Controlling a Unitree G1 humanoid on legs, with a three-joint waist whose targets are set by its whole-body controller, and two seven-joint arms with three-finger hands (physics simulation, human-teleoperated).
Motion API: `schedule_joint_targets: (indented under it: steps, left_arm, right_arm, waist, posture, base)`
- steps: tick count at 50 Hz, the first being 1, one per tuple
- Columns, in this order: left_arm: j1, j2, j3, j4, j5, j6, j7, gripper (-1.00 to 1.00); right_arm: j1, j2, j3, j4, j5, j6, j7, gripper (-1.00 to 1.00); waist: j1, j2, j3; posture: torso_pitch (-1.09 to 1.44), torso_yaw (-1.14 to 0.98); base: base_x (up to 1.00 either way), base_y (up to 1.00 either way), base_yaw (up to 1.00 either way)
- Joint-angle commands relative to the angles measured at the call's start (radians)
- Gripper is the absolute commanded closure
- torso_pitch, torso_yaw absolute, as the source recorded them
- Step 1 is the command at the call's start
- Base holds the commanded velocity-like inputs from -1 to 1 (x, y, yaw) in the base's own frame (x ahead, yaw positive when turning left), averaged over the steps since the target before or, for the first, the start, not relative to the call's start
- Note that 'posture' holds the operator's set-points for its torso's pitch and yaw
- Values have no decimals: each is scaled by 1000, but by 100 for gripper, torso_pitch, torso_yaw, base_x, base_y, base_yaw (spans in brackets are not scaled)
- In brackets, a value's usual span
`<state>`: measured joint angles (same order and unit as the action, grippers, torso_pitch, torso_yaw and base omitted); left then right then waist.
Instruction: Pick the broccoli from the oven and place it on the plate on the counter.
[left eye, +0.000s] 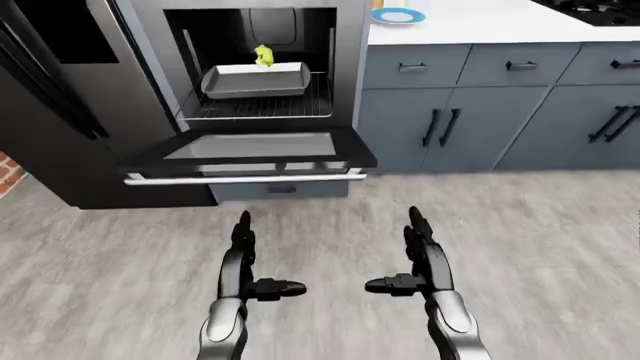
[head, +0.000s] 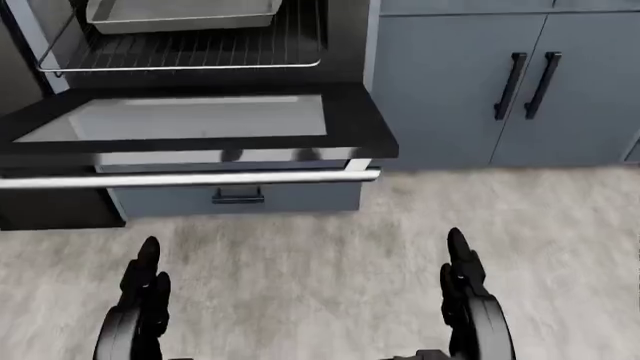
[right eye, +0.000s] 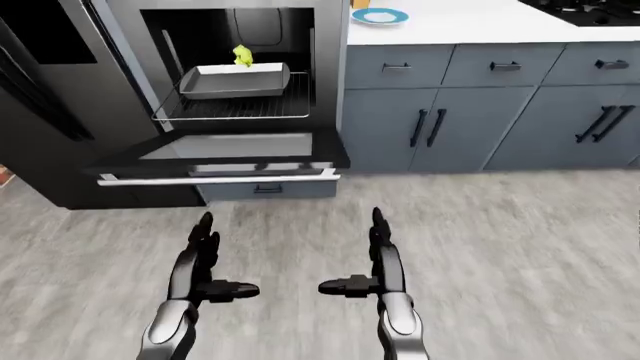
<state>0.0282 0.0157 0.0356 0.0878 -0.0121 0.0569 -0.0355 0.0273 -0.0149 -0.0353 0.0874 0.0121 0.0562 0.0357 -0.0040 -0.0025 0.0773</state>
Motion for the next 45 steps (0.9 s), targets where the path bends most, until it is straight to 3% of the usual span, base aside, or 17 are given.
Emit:
schedule_joint_targets:
  steps: [1,3,4,5,7,8,18,25,26,30,33,36,38,39,40,41,45]
  left_arm:
    - [-22,8,4,-125,-8,-33,-6,-100]
    - [-25,7,6,-125,-7,-30,-8,-100]
    - [-25,7,7,-125,-9,-29,-9,-100]
    - [-25,7,7,-127,-9,-27,-10,-100]
    - [-22,7,8,-143,-9,-18,-12,-100]
    - [-22,8,7,-154,-8,-8,-13,-100]
    - [-76,32,39,-388,-15,254,-32,-100]
    - [-194,76,96,-587,-51,534,-42,-100]
    - [-215,81,104,-597,-59,563,-42,-100]
    - [-293,113,129,-647,-84,675,-36,-100]
    - [-344,135,142,-661,-99,735,-29,-100]
    - [-380,152,155,-651,-112,760,-22,-100]
    - [-400,162,161,-657,-122,781,-14,-100]
    - [-407,166,162,-669,-127,799,-11,-100]
    - [-411,169,163,-676,-131,809,-9,-100]
    - [-420,174,165,-685,-135,824,-7,-100]
    - [-445,188,172,-678,-144,839,-2,-100]
  right_arm:
    - [-30,-1,-4,-68,10,-90,2,-100]
    - [-24,-2,-1,-71,9,-92,2,-100]
    - [-28,-2,0,-72,8,-88,2,-100]
    - [-15,0,4,-94,5,-80,0,-100]
    - [-25,-1,2,-85,5,-82,0,-100]
    - [-27,-2,2,-84,5,-82,0,-100]
    - [-64,-17,-8,-289,-15,131,-1,-100]
    - [-135,-42,-40,-400,-8,293,37,-100]
    - [-145,-45,-45,-421,2,319,45,-100]
    - [-191,-66,-69,-475,24,403,61,-100]
    - [-224,-80,-84,-467,30,419,65,-100]
    - [-252,-93,-95,-502,39,468,64,-100]
    - [-272,-102,-108,-521,49,496,62,-100]
    - [-276,-106,-111,-519,52,495,63,-100]
    - [-276,-107,-112,-519,53,494,63,-100]
    - [-279,-109,-113,-529,56,504,62,-100]
    - [-296,-116,-114,-535,60,518,62,-100]
  waist:
    - [-2,-8,-1]
    - [7,0,-62]
    - [7,0,-52]
    - [6,-7,-16]
    - [8,-7,-69]
    - [8,-6,-74]
    - [9,-2,-85]
    - [8,-2,-93]
    - [8,4,-112]
    - [14,16,-47]
    - [19,22,-50]
    - [30,-18,-55]
    - [28,-78,-70]
    - [16,-41,-56]
    - [26,-53,-50]
    - [16,-50,-48]
    - [11,-17,-43]
  posture:
    - [0,0]
    - [0,0]
    - [0,0]
    - [0,0]
    - [0,0]
    - [0,0]
    - [0,0]
    - [0,0]
    - [0,0]
    - [0,0]
    - [0,0]
    - [0,0]
    - [0,0]
    - [0,0]
    - [0,0]
    - [0,0]
    - [0,0]
  base:
    - [0,0,0]
    - [0,0,0]
    - [0,0,0]
    - [0,0,0]
    - [0,0,0]
    - [0,0,0]
    - [0,0,0]
    - [0,0,0]
    - [7,0,0]
    - [29,-12,0]
    - [36,-20,0]
    - [36,-20,0]
    - [36,-20,0]
    - [36,-20,0]
    - [36,-20,0]
    - [37,-20,0]
    - [36,-21,0]
